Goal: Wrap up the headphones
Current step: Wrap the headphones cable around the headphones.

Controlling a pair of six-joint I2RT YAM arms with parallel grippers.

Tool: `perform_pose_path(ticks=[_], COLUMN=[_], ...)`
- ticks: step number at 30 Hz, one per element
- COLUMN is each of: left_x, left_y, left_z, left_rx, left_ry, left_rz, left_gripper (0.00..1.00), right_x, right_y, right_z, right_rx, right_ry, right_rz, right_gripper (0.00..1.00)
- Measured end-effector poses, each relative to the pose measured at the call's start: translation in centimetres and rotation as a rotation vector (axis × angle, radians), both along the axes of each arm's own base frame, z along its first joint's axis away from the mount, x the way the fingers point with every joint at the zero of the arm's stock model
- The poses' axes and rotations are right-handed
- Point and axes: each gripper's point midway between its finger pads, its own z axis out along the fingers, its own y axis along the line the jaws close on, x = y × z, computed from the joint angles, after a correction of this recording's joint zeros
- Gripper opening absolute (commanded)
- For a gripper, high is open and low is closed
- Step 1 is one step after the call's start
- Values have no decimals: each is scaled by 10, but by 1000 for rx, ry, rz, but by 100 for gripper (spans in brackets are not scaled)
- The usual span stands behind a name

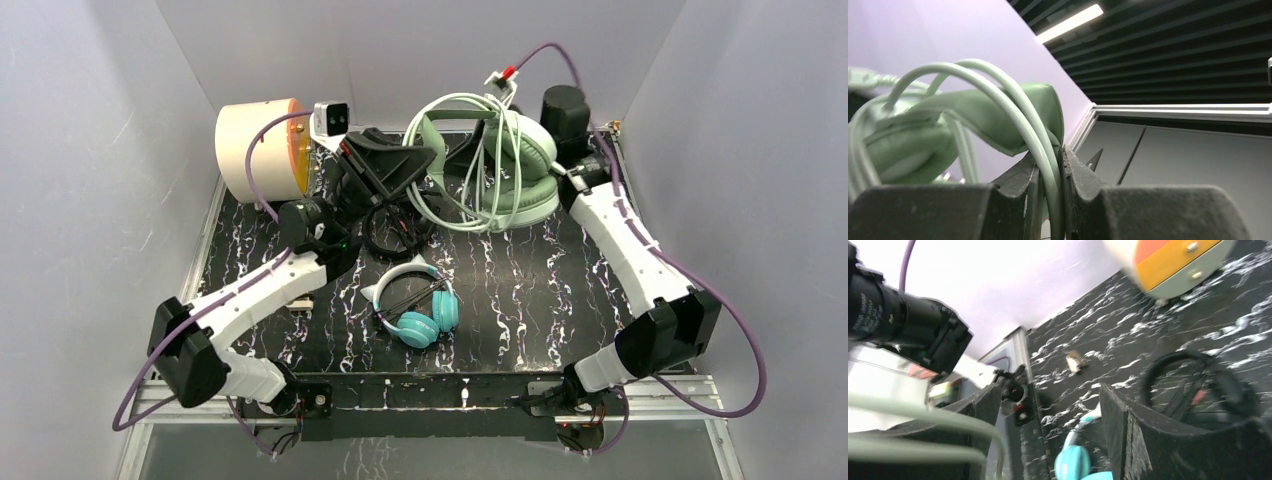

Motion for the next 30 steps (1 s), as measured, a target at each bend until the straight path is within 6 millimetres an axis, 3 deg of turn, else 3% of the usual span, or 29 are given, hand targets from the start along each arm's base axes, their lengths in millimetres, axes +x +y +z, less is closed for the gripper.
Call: perform_pose_path(ticks=[5, 6, 12, 16, 20, 23, 25, 30], left_x=[5, 7, 14, 1, -8, -12, -15, -18], left_y=[-1, -1, -7, 6, 15, 19, 21, 22], left_z=[34, 41, 67, 82, 87, 89, 90, 92], left_rx=[-98, -116, -175, -229, -261, -265, -265, -258], left_ry=[-54, -59, -127, -193, -227, -237, -248, -276], left_rz=[-16, -13, 1, 16, 22, 31, 38, 61], left_gripper=[0, 0, 0, 0, 0, 0, 0, 0], right_x=[-18, -19, -23, -23, -20, -22, -26, -35], right_y=[25, 27, 27, 12, -25, -43, -43, -46], right_z=[-23, -27, -19, -4, 27, 37, 33, 1], right_rx=[121, 139, 193, 187, 256, 284, 272, 180], right_ry=[195, 233, 309, 274, 174, 114, 107, 141], right_rz=[96, 99, 75, -29, -129, -173, -168, -185], right_gripper=[85, 96, 99, 99, 99, 99, 98, 99])
